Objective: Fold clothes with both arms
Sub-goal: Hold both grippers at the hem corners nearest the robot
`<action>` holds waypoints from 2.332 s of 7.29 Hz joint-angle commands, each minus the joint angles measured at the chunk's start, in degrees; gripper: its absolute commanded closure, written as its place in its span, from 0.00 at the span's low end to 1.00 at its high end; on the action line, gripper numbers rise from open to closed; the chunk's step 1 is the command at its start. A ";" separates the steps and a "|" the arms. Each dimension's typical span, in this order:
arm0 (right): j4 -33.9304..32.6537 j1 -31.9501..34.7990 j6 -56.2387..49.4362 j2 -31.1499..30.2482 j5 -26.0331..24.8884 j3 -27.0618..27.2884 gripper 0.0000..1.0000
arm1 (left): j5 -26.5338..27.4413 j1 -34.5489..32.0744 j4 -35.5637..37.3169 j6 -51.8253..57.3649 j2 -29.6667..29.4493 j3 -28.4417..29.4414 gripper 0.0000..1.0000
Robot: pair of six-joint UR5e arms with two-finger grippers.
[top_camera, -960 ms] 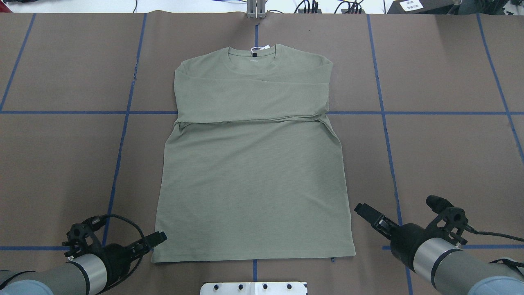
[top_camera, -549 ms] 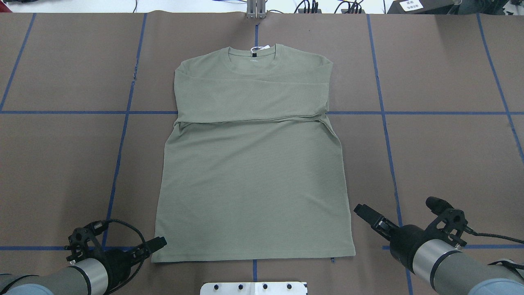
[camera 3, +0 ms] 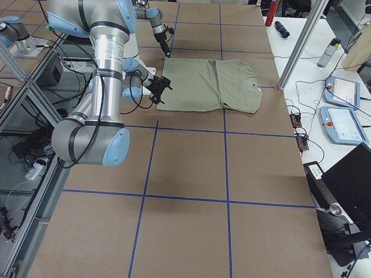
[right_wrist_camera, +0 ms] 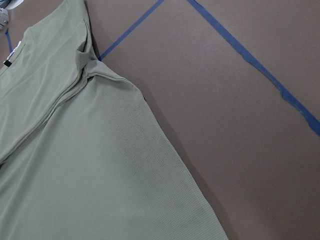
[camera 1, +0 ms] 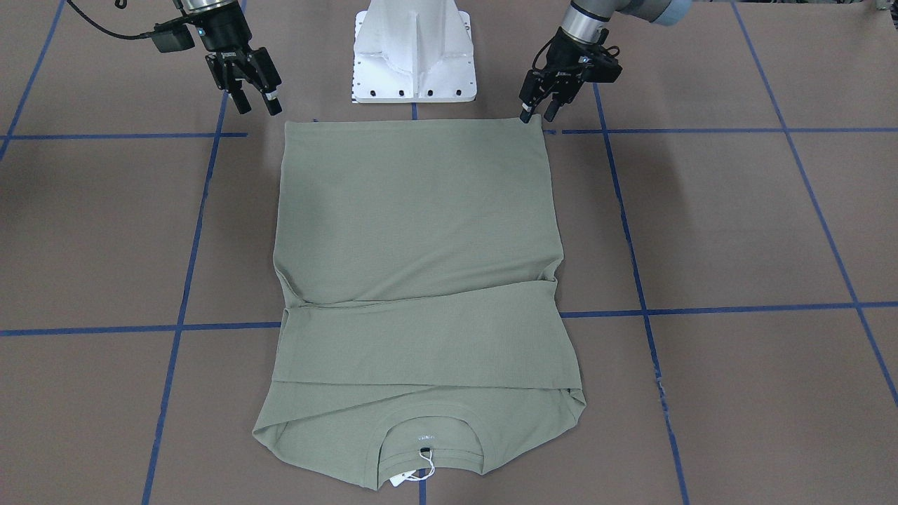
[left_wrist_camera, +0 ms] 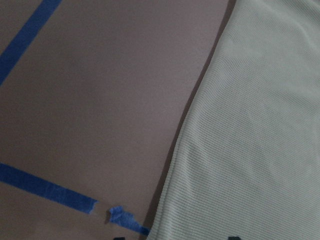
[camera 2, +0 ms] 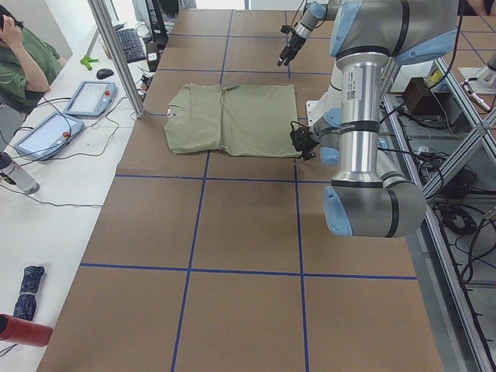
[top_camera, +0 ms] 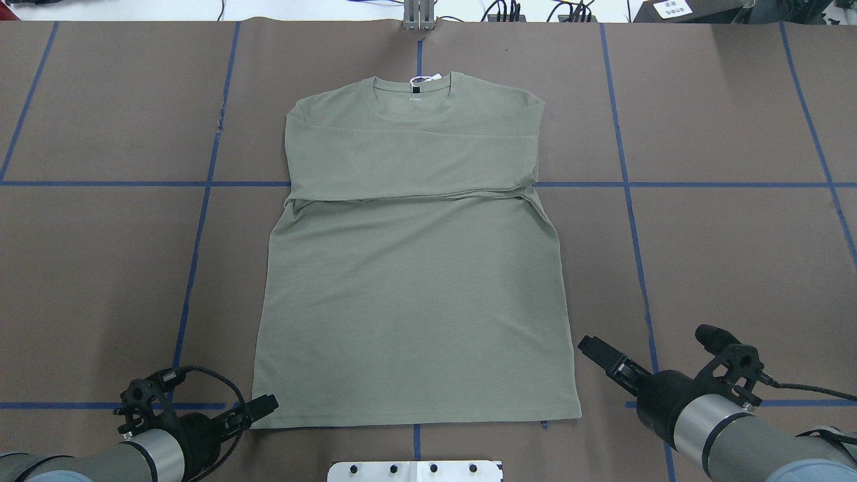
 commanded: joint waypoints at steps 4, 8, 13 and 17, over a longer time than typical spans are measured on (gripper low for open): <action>0.00 -0.08 0.00 -0.09 0.00 -0.08 0.02 | -0.14 0.12 0.00 0.46 -0.55 1.00 0.26; 0.00 -0.16 0.00 -0.09 -0.09 -0.17 0.02 | 0.03 1.35 0.00 0.37 -0.64 1.09 0.59; 0.00 -0.86 2.09 0.17 -1.40 -1.48 0.11 | 0.21 2.14 0.00 0.46 -0.64 0.48 1.00; -6.67 -2.44 6.24 1.05 -1.32 -1.40 0.22 | 0.12 1.17 -0.09 0.46 -0.82 -3.83 1.00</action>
